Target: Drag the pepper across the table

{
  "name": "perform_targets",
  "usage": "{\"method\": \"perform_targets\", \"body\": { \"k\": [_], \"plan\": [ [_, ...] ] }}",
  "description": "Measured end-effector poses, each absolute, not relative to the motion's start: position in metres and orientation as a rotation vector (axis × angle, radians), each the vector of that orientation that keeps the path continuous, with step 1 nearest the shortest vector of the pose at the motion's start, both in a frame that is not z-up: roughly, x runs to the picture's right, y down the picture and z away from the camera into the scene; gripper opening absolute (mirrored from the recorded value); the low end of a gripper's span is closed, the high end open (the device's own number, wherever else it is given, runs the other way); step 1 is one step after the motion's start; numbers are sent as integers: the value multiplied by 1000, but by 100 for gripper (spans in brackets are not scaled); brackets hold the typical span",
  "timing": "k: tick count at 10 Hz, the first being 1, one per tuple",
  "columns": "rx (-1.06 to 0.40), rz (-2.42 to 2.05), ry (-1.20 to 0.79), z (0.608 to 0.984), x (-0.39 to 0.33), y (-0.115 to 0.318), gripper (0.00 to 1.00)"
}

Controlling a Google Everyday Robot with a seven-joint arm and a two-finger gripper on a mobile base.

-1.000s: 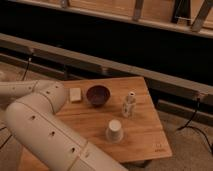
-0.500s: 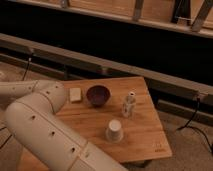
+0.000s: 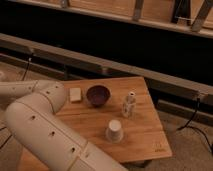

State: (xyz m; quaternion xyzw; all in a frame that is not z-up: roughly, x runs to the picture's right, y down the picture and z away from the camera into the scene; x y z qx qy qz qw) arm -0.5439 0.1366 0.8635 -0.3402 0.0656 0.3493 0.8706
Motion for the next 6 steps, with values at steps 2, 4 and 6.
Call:
{"method": "perform_targets", "body": {
  "k": [2,4,6],
  "plan": [
    [-711,730,138,864,-544,137,69],
    [-711,730,138,864,-544,137,80],
    [-711,730,138,864,-544,137,80]
  ]
}}
